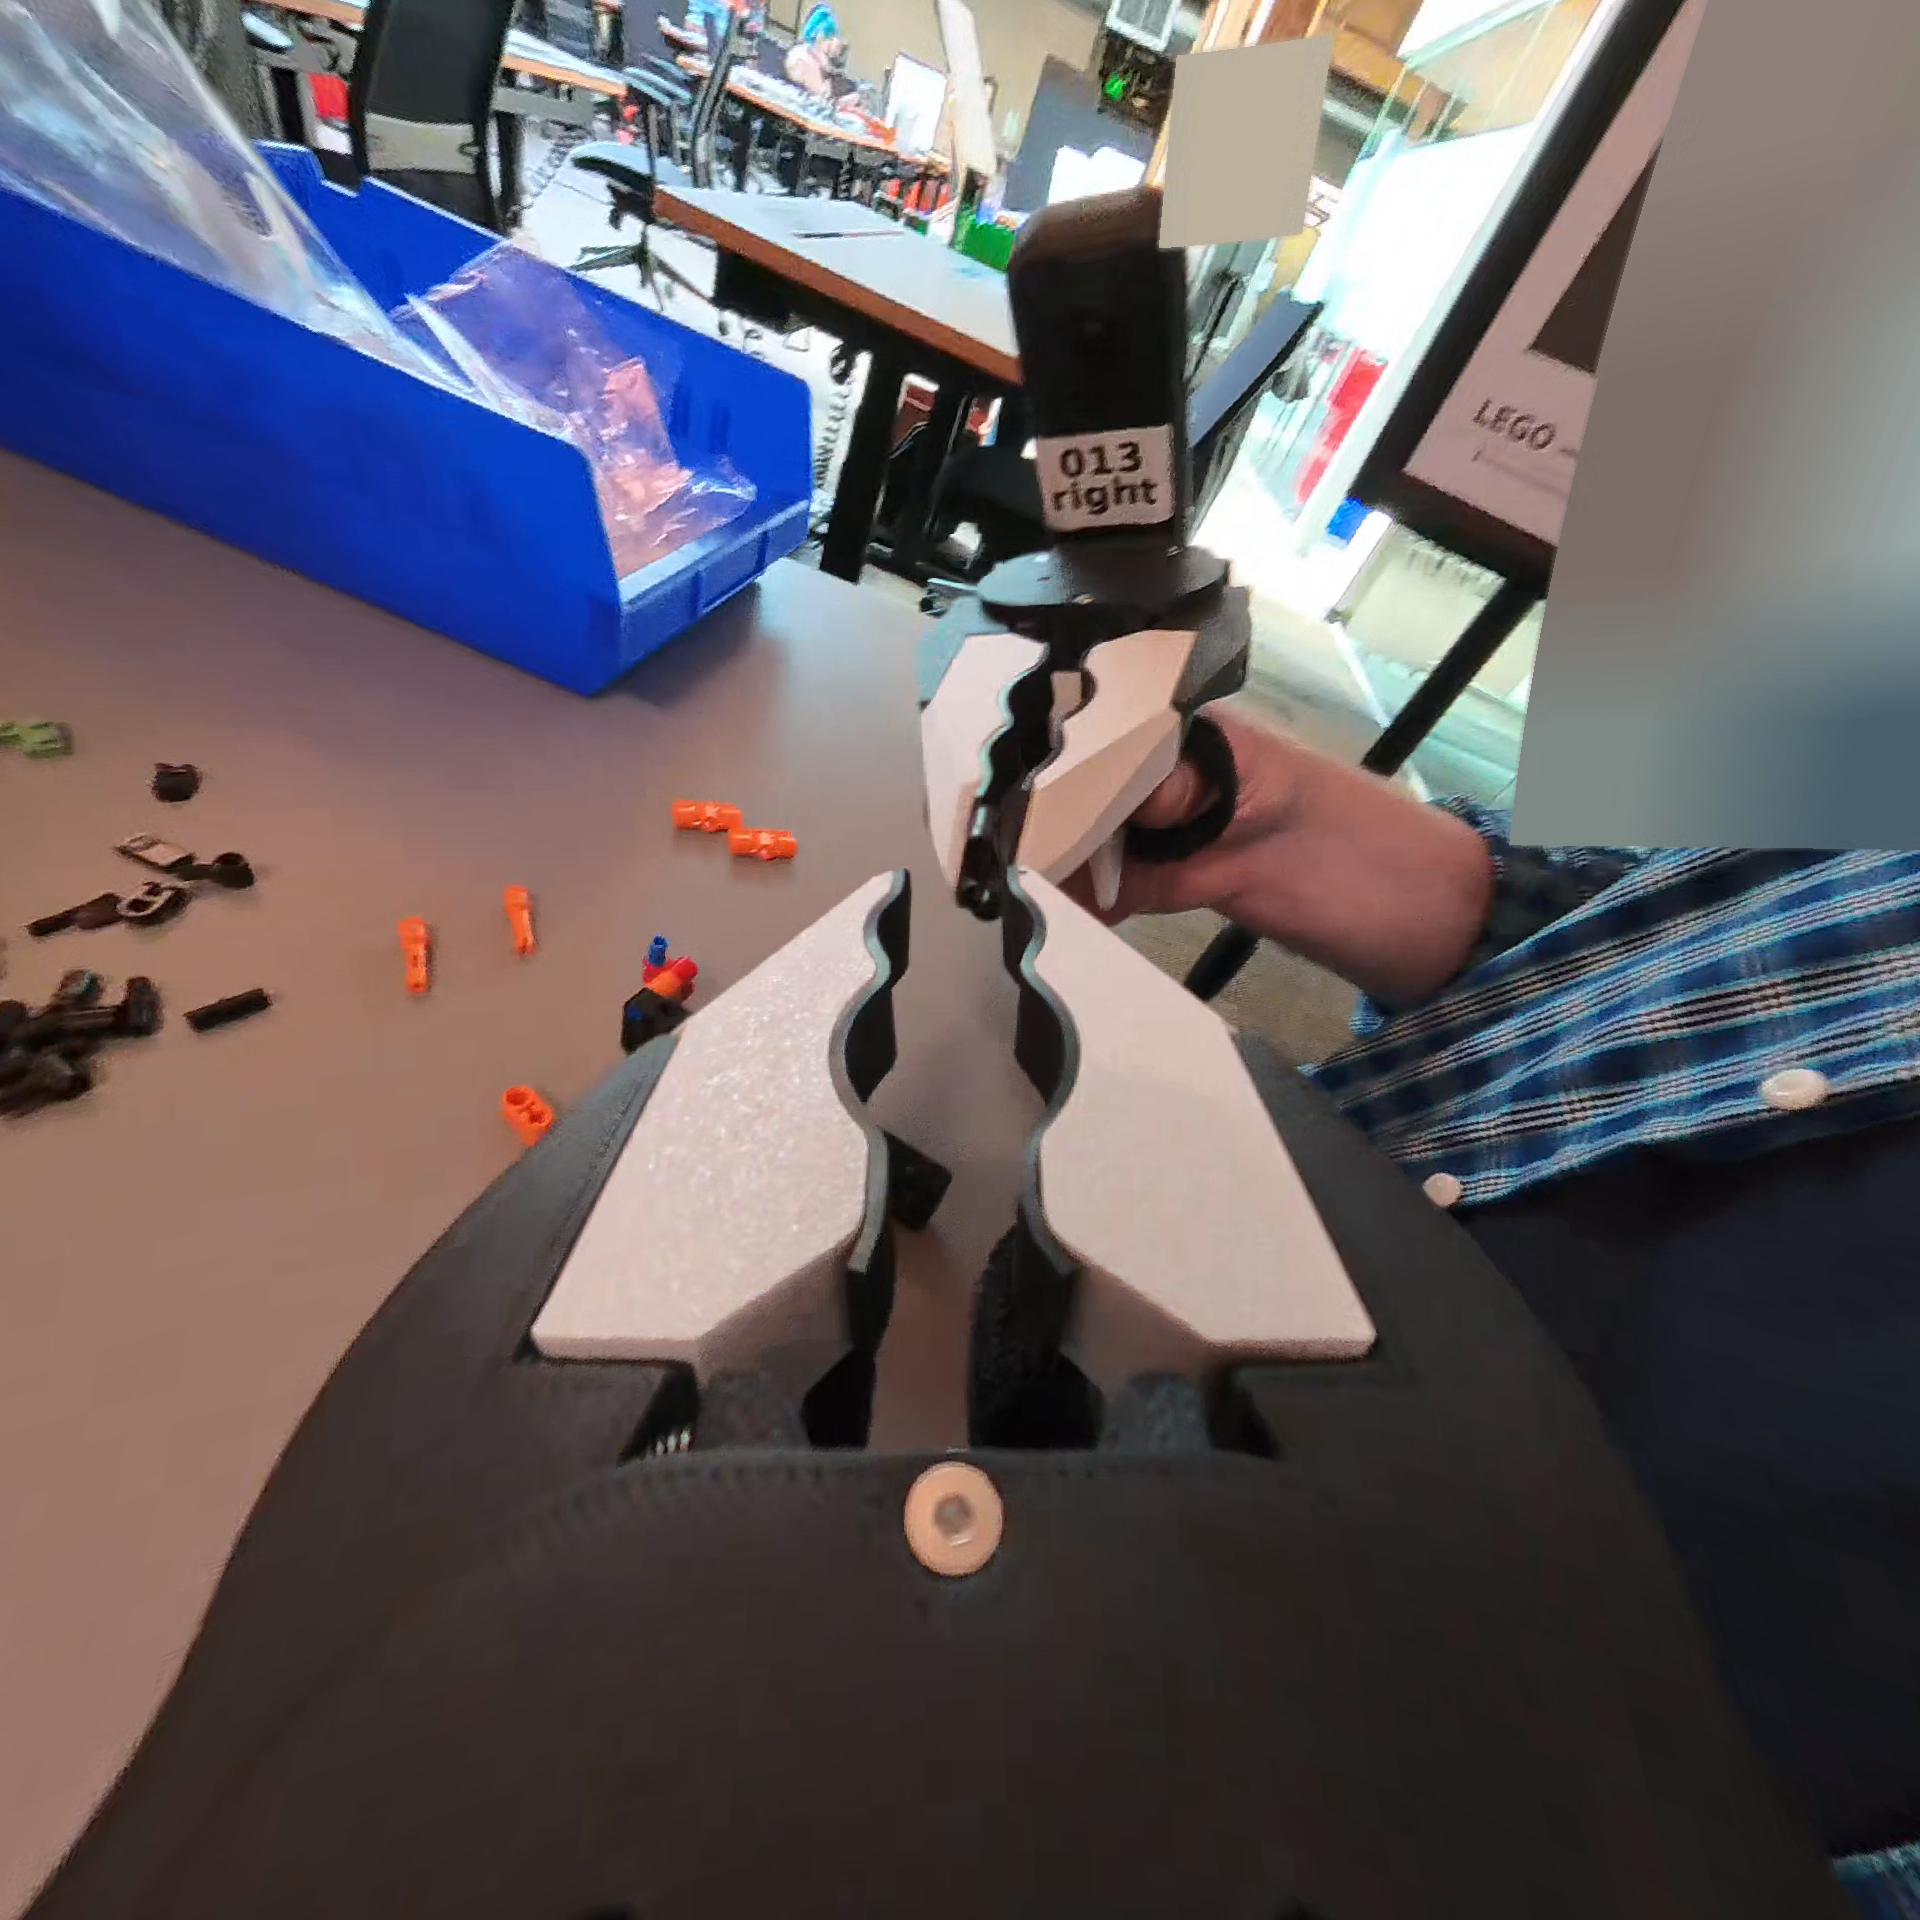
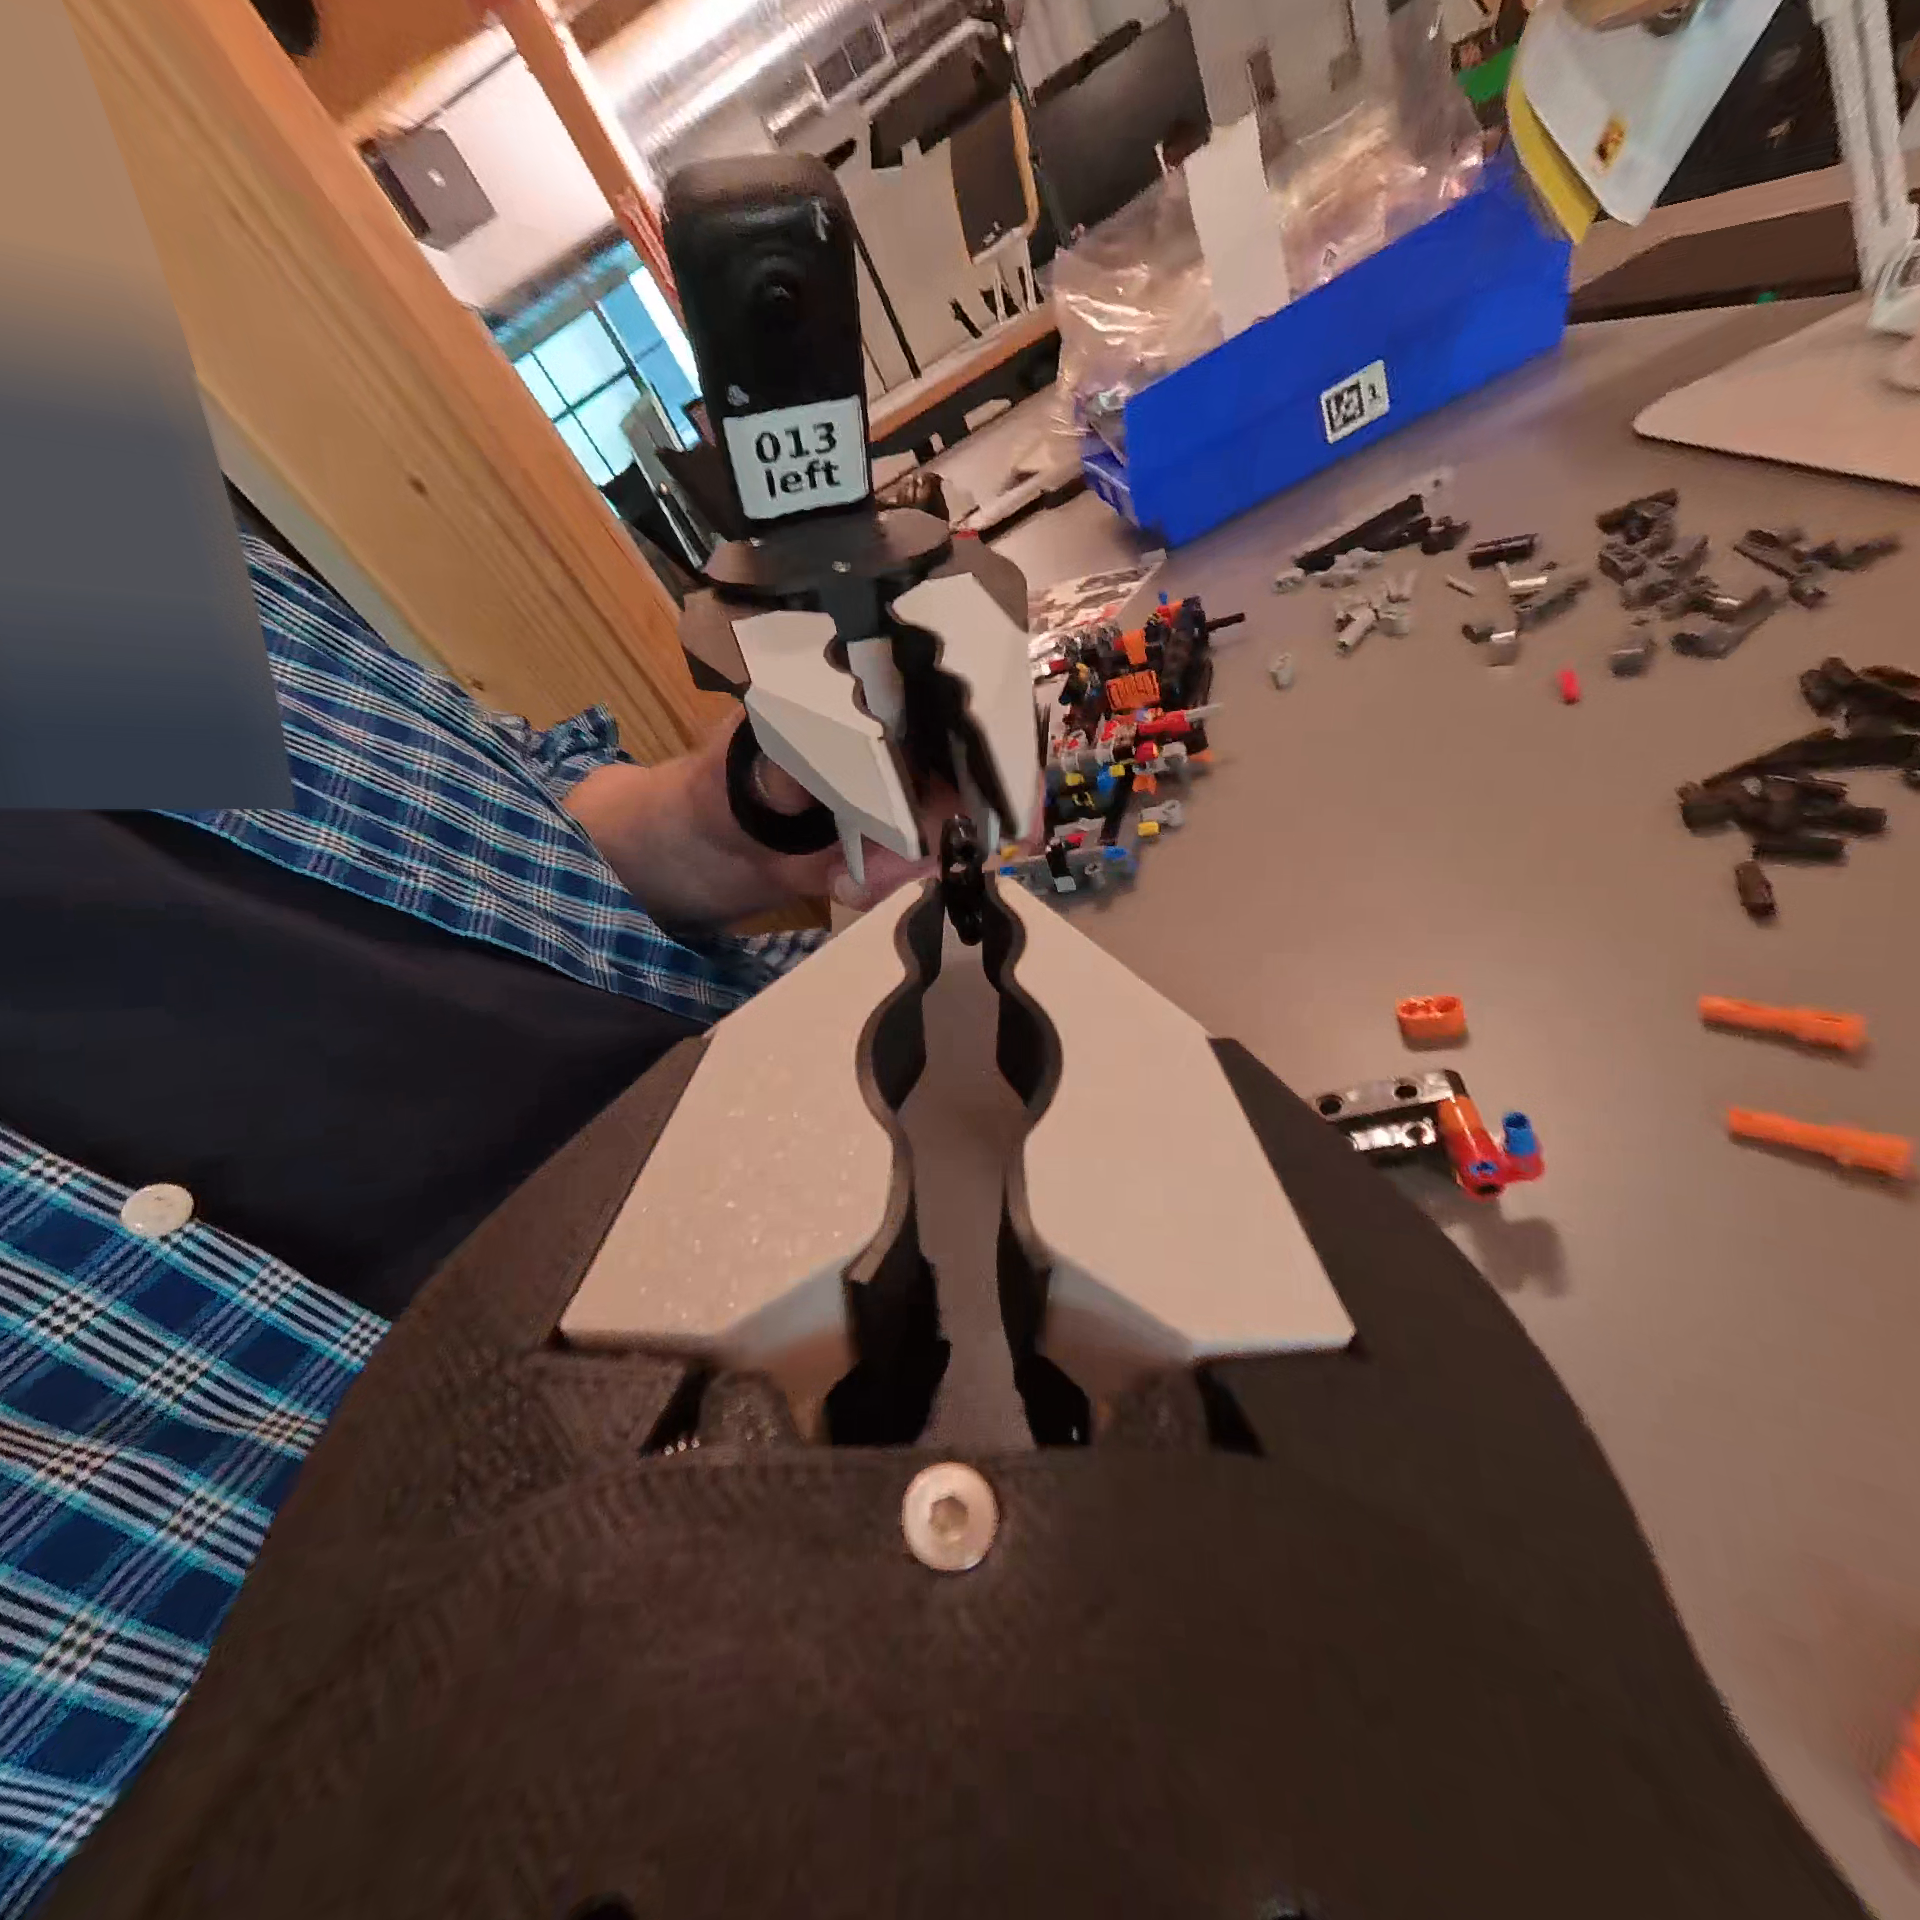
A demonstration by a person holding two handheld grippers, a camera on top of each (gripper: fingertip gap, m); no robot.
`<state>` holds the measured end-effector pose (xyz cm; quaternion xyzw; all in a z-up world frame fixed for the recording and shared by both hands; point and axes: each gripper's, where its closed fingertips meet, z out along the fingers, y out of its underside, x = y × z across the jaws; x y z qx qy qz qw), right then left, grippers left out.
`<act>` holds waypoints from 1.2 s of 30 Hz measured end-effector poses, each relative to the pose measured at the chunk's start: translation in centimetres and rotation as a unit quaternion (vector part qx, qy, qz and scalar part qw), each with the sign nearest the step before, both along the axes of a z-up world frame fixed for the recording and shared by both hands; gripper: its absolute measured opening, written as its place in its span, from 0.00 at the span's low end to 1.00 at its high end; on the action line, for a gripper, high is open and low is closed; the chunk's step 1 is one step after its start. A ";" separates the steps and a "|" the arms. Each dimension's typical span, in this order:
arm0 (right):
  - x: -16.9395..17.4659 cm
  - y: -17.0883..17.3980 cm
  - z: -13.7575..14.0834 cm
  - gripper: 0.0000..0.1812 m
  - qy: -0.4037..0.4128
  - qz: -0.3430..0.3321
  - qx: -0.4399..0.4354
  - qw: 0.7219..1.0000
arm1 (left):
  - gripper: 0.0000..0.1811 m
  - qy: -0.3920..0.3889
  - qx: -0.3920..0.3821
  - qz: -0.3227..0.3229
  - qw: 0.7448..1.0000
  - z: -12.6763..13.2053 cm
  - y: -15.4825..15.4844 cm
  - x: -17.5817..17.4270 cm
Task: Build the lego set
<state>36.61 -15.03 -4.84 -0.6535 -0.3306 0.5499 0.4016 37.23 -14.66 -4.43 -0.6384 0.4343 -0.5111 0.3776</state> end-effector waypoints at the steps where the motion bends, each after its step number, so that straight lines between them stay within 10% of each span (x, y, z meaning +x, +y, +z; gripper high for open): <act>1: -0.1 0.1 0.2 0.02 0.011 0.001 0.000 1.000 | 0.08 -0.010 -0.004 -0.011 1.000 0.3 -0.3 0.1; 13: -0.8 0.1 1.1 0.03 0.053 0.021 -0.026 0.998 | 0.04 -0.067 -0.057 -0.031 0.996 1.0 -0.6 -0.5; 24: 0.1 2.1 -7.6 0.31 -0.268 -0.187 -0.077 0.942 | 0.04 0.058 0.027 0.080 0.995 -2.0 3.3 -3.7; 36: 0.4 4.2 -10.3 0.05 -0.405 -0.173 -0.020 0.897 | 0.04 0.133 0.036 0.086 0.987 -5.6 3.2 -3.7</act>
